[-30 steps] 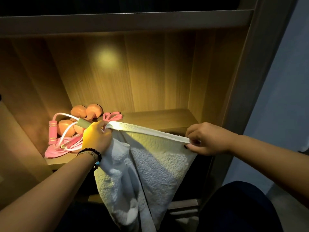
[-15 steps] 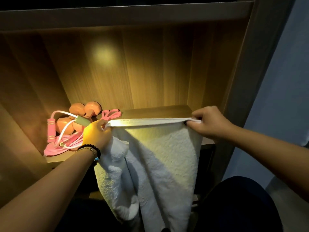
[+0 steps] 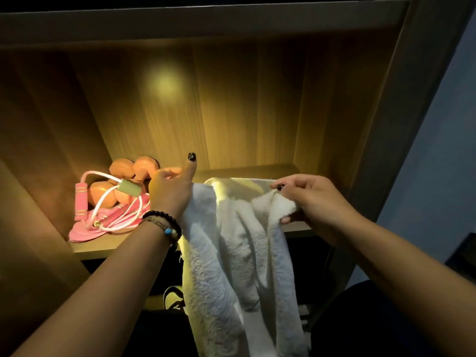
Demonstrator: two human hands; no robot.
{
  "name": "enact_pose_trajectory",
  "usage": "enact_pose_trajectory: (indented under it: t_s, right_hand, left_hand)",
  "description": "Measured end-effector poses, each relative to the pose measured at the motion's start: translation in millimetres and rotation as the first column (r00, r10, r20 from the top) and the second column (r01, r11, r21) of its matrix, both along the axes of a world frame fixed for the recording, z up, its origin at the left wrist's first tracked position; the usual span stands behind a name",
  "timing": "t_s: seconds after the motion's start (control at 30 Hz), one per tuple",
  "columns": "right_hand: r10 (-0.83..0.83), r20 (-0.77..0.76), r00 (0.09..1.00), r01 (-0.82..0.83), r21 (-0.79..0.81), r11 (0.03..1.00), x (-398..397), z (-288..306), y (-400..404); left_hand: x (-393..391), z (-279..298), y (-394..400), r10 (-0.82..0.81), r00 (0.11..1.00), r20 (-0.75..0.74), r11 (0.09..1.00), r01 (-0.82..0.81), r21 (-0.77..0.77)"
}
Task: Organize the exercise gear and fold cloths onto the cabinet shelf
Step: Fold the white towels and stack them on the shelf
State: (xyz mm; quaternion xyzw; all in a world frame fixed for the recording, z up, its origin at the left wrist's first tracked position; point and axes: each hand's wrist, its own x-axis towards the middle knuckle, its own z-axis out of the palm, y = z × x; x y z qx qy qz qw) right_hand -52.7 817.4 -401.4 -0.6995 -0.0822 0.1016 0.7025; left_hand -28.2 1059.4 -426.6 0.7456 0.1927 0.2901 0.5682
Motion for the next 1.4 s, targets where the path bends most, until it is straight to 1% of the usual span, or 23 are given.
enact_pose_trajectory:
  t_s: [0.03, 0.1, 0.13, 0.2, 0.23, 0.27, 0.3, 0.33, 0.4, 0.43, 0.47, 0.5, 0.53, 0.6, 0.7, 0.73, 0.8, 0.9, 1.0, 1.13, 1.27, 1.33, 1.4]
  right_hand:
    - [0.021, -0.003, 1.000, -0.021, 0.041, 0.999, -6, 1, 6]
    - [0.092, 0.014, 0.996, -0.093, 0.088, 0.992, -18, 5, 15]
    - [0.141, 0.061, 0.988, -0.145, 0.055, 0.988, -22, 7, 18]
    - [0.249, 0.204, 0.947, -0.230, -0.114, 0.966, -29, 10, 22]
    - [0.275, 0.300, 0.914, -0.213, -0.222, 0.951, -31, 11, 23]
    - [0.277, 0.415, 0.866, -0.145, -0.322, 0.936, -33, 12, 24]
    - [0.275, 0.531, 0.802, -0.059, -0.386, 0.920, -34, 12, 24]
    - [0.274, 0.629, 0.728, 0.013, -0.412, 0.911, -34, 11, 23]
    - [0.266, 0.774, 0.574, 0.122, -0.403, 0.907, -33, 10, 23]
    - [0.248, 0.818, 0.519, 0.158, -0.376, 0.913, -32, 9, 24]
    - [0.226, 0.832, 0.507, 0.166, -0.351, 0.921, -29, 8, 25]
    - [0.209, 0.815, 0.541, 0.148, -0.337, 0.930, -26, 7, 27]
    - [0.208, 0.769, 0.604, 0.109, -0.339, 0.935, -23, 6, 30]
    - [0.260, 0.650, 0.714, -0.008, -0.364, 0.931, -16, 3, 36]
    - [0.341, 0.530, 0.776, -0.204, -0.301, 0.932, -10, -1, 45]
    - [0.352, 0.524, 0.776, -0.236, -0.276, 0.932, -10, -3, 48]
    - [0.341, 0.545, 0.766, -0.239, -0.251, 0.938, -12, -6, 54]
    - [0.251, 0.579, 0.776, -0.176, -0.184, 0.967, -15, -9, 59]
    - [0.158, 0.590, 0.792, -0.099, -0.133, 0.986, -16, -13, 58]
    - [0.133, 0.618, 0.775, -0.037, -0.165, 0.986, -22, -17, 57]
    - [0.125, 0.623, 0.772, -0.007, -0.189, 0.982, -28, -22, 52]
    - [0.141, 0.626, 0.767, -0.004, -0.215, 0.977, -29, -24, 49]
    - [0.134, 0.648, 0.750, 0.021, -0.226, 0.974, -31, -26, 47]
  left_hand:
    - [-3, 7, -6, -0.015, 1.000, 0.027, 1.000, 0.015, 0.025]
    - [-9, 18, -19, -0.091, 0.985, 0.147, 0.996, 0.092, 0.005]
    - [-13, 24, -25, -0.128, 0.972, 0.199, 0.991, 0.133, -0.012]
    - [-20, 34, -36, -0.168, 0.949, 0.268, 0.984, 0.176, -0.006]
    - [-23, 36, -39, -0.183, 0.937, 0.298, 0.981, 0.192, 0.001]
    - [-24, 37, -40, -0.203, 0.923, 0.326, 0.977, 0.211, 0.011]
    - [-26, 37, -41, -0.228, 0.908, 0.352, 0.972, 0.233, 0.028]
    - [-28, 36, -42, -0.258, 0.889, 0.379, 0.965, 0.254, 0.061]
    - [-30, 34, -42, -0.303, 0.855, 0.420, 0.952, 0.254, 0.170]
    - [-31, 34, -41, -0.321, 0.843, 0.431, 0.943, 0.246, 0.223]
    - [-32, 35, -41, -0.340, 0.833, 0.437, 0.934, 0.244, 0.261]
    - [-33, 36, -40, -0.365, 0.822, 0.437, 0.922, 0.256, 0.290]
    - [-34, 38, -40, -0.397, 0.809, 0.433, 0.908, 0.280, 0.310]
    - [-38, 41, -38, -0.466, 0.776, 0.426, 0.879, 0.352, 0.321]
    - [-46, 43, -36, -0.510, 0.753, 0.416, 0.858, 0.409, 0.312]
    - [-50, 42, -34, -0.503, 0.760, 0.411, 0.862, 0.406, 0.305]
    - [-56, 38, -30, -0.460, 0.791, 0.403, 0.886, 0.377, 0.271]
    - [-67, 28, -21, -0.357, 0.855, 0.377, 0.934, 0.334, 0.127]
    - [-81, 6, -15, -0.377, 0.865, 0.332, 0.920, 0.392, 0.022]
    - [-92, -14, -16, -0.418, 0.852, 0.315, 0.891, 0.452, -0.043]
    - [-100, -19, -19, -0.487, 0.815, 0.314, 0.829, 0.545, -0.130]
    - [-102, -21, -22, -0.452, 0.832, 0.322, 0.843, 0.517, -0.152]
    - [-103, -23, -28, -0.381, 0.864, 0.329, 0.888, 0.442, -0.131]
